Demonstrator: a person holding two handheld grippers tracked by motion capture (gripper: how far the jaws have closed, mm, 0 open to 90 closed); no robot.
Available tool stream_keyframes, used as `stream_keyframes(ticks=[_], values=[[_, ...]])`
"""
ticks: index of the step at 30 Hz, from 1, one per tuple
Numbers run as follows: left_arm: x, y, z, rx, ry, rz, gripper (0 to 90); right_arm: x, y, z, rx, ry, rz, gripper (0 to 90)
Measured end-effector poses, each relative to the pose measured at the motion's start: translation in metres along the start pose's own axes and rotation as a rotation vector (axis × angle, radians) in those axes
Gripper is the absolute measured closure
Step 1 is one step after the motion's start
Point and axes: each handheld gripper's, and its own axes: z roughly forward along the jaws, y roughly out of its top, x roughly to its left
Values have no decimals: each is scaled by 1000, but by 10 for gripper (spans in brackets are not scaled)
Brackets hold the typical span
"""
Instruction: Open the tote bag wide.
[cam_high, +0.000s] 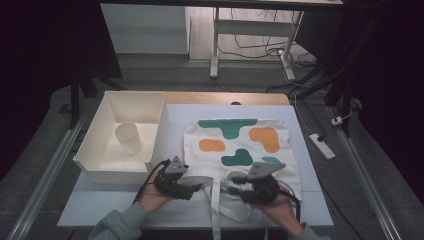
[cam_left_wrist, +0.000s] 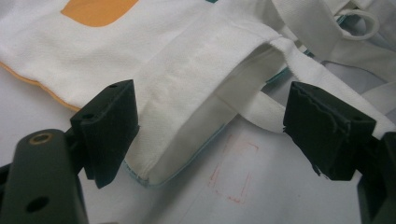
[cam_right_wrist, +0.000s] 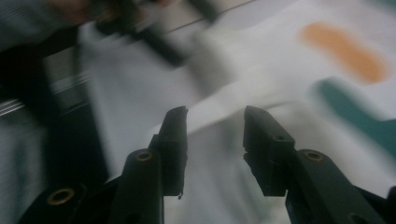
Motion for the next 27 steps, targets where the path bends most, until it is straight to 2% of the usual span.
stream_keyframes(ticks=[1,2,3,4,6,8,10,11,15,17,18,20,22,23,24,25,26,27], values=[[0,0,0,0,0,1,182,20,-11,8,37,60,1,571],[0,0,0,1,-1,2,181,28,-16,13,62,77,-1,561],[0,0,0,4,-2,7,181,28,-16,13,62,77,-1,561],[-1,0,0,2,-3,4,182,39,-24,22,107,108,4,536],[-1,0,0,3,-2,5,181,44,-29,30,147,114,21,521],[-1,0,0,2,-1,6,181,46,-30,33,159,118,27,522],[-1,0,-1,-3,1,2,181,48,-32,37,165,142,46,529],[0,0,-1,0,2,3,181,50,-35,44,189,146,58,534],[-1,0,0,3,-2,5,182,54,-39,54,216,171,59,620],[-1,0,1,4,-2,6,181,57,-40,58,216,153,37,767],[-1,0,0,3,-2,6,180,56,-39,58,232,173,45,862],[-1,0,-1,2,0,7,180,56,-38,57,230,183,45,871],[0,-1,-1,1,2,4,180,54,-34,45,221,162,4,877],[0,-1,-1,0,3,3,180,52,-31,39,198,152,1,877],[0,-1,-1,-2,2,3,180,52,-31,39,198,152,1,877],[0,0,-2,-1,2,3,180,50,-27,31,172,140,-1,878],[0,0,-2,-2,3,5,181,44,-16,13,133,101,-17,878],[0,0,-2,-4,3,3,181,44,-16,13,133,101,-17,878]])
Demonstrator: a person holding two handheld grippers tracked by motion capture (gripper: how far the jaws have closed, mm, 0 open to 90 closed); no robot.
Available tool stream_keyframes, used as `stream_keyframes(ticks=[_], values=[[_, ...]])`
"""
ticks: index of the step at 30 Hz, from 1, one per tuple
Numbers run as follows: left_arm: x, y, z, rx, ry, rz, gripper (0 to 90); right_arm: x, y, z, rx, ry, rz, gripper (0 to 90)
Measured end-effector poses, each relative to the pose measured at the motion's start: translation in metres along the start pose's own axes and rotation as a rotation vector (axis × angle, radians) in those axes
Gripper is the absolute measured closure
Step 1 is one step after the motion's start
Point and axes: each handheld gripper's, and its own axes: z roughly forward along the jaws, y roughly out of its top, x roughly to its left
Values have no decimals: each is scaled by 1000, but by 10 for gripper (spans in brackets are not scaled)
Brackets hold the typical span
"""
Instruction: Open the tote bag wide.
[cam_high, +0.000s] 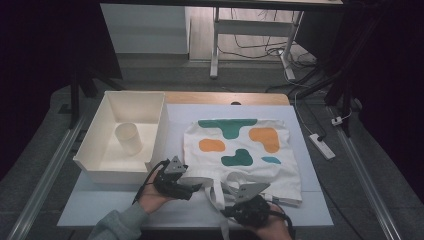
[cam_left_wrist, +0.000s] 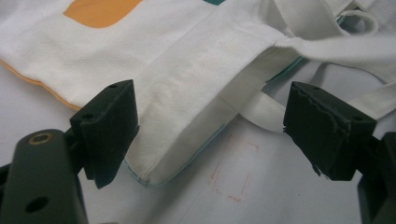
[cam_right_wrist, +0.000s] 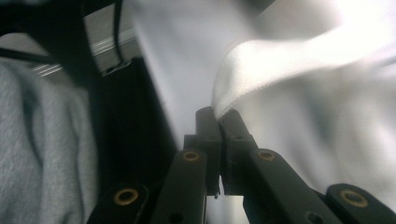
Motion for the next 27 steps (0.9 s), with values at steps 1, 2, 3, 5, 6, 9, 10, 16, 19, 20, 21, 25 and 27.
stream_keyframes(ticks=[1,2,3,5,6,9,10,16,19,20,21,25,27], values=[[0,0,0,-4,0,0,181,-3,4,-10,-13,-23,-11,879],[0,0,0,-8,1,0,182,-6,8,-21,-33,-52,-16,879],[0,0,0,-10,2,-1,182,-11,12,-32,-56,-84,-18,879],[0,1,0,-13,1,-2,183,-20,19,-50,-93,-144,-20,879],[-1,1,0,-18,2,-2,183,-25,23,-57,-102,-176,-22,879],[-5,3,-2,-31,-2,12,184,-43,32,-67,-102,-256,-32,879],[-6,4,-3,-35,-4,19,184,-59,36,-67,-105,-285,-19,879],[-7,6,-1,-40,-2,18,185,-106,44,-55,-118,-357,20,878],[-6,7,-1,-43,2,17,186,-130,48,-43,-120,-377,33,878],[-6,7,-1,-45,3,17,185,-139,48,-37,-116,-378,37,878],[-6,7,-1,-48,4,17,186,-144,48,-33,-114,-382,41,878],[-5,9,-2,-60,12,18,187,-168,44,-15,-113,-392,69,877],[-5,10,-1,-64,15,15,187,-177,42,-7,-113,-393,78,875]])
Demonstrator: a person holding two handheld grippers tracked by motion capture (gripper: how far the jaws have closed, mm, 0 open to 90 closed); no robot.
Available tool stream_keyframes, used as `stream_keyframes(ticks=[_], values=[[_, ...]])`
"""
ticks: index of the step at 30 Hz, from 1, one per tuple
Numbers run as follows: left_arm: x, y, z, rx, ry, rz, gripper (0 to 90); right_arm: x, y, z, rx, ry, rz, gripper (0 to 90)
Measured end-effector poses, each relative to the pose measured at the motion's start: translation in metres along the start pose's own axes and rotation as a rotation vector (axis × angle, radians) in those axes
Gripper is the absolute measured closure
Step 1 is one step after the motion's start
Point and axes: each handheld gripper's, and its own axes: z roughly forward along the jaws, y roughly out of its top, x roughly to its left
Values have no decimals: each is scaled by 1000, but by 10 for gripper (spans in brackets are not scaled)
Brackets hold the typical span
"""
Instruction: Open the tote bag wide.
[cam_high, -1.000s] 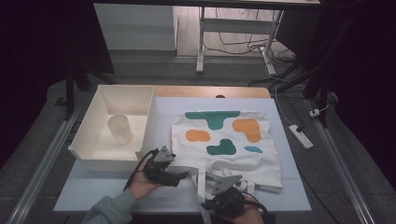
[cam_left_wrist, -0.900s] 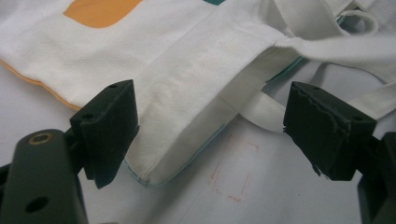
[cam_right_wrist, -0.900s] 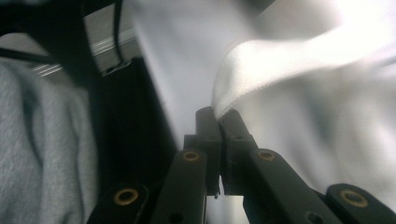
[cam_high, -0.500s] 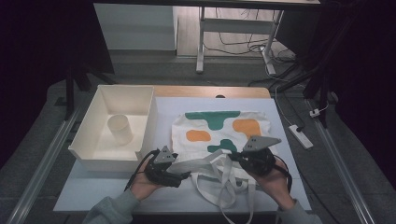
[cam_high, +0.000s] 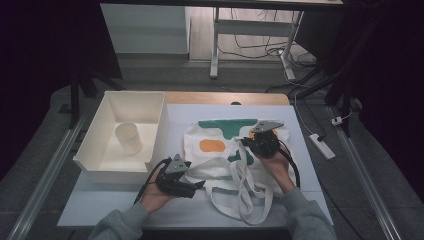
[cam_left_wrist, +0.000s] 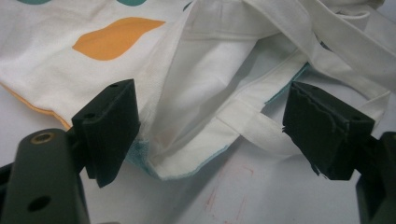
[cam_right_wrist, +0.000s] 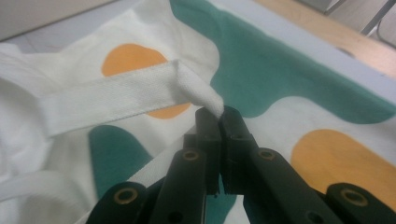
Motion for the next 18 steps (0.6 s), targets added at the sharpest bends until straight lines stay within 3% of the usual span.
stream_keyframes(ticks=[7,12,15,18], values=[[2,3,2,1,4,-2,187,4,-14,41,114,53,-24,868],[3,4,1,-2,10,-2,187,4,-19,43,129,84,-1,835],[1,6,0,-5,19,9,187,3,-18,39,113,125,29,709],[1,7,0,-6,25,15,187,6,-13,23,59,105,57,555]])
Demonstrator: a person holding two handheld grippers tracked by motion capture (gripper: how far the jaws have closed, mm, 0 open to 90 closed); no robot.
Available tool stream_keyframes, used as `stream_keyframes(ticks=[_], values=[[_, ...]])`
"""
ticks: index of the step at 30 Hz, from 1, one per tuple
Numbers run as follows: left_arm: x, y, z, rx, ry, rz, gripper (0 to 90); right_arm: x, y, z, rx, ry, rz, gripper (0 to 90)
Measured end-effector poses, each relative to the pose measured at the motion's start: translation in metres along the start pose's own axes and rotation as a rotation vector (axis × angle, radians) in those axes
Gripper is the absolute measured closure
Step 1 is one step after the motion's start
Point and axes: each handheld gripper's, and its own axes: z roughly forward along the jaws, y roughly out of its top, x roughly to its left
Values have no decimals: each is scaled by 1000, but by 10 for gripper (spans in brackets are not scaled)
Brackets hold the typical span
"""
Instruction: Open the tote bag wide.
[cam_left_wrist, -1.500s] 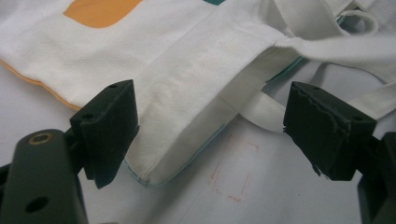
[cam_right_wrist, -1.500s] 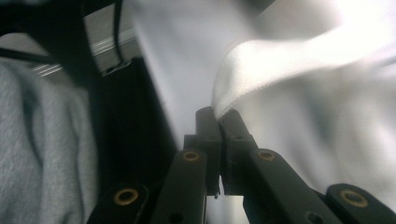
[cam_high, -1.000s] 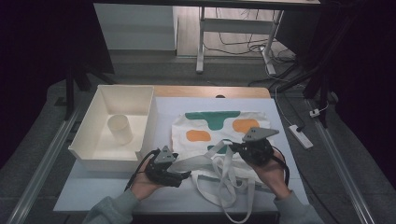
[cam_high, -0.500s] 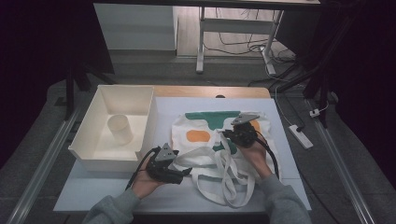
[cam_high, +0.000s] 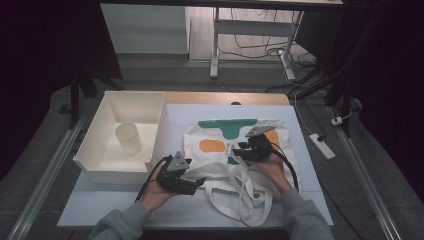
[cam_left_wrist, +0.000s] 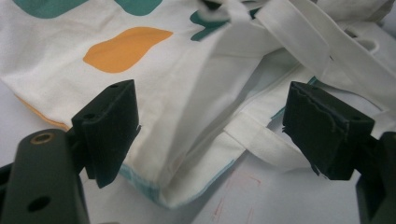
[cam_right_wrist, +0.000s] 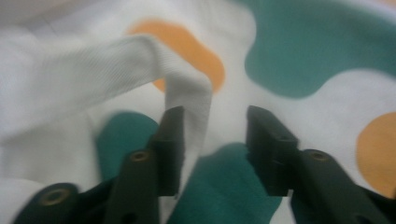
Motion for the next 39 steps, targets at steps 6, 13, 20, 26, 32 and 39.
stream_keyframes(ticks=[6,13,20,26,32,39], values=[[0,0,1,7,-2,5,187,23,4,-57,-114,-10,2,379],[0,-1,-1,5,-1,8,186,63,-21,-93,-100,22,15,370],[-1,-2,0,9,-4,10,186,116,-61,-96,-21,78,7,400],[-1,-3,-2,10,-3,11,186,133,-76,-81,87,67,28,401],[-1,-4,-1,14,-4,11,186,139,-80,-68,129,58,20,597],[1,-5,-1,17,-1,8,185,136,-79,-74,136,75,3,889]])
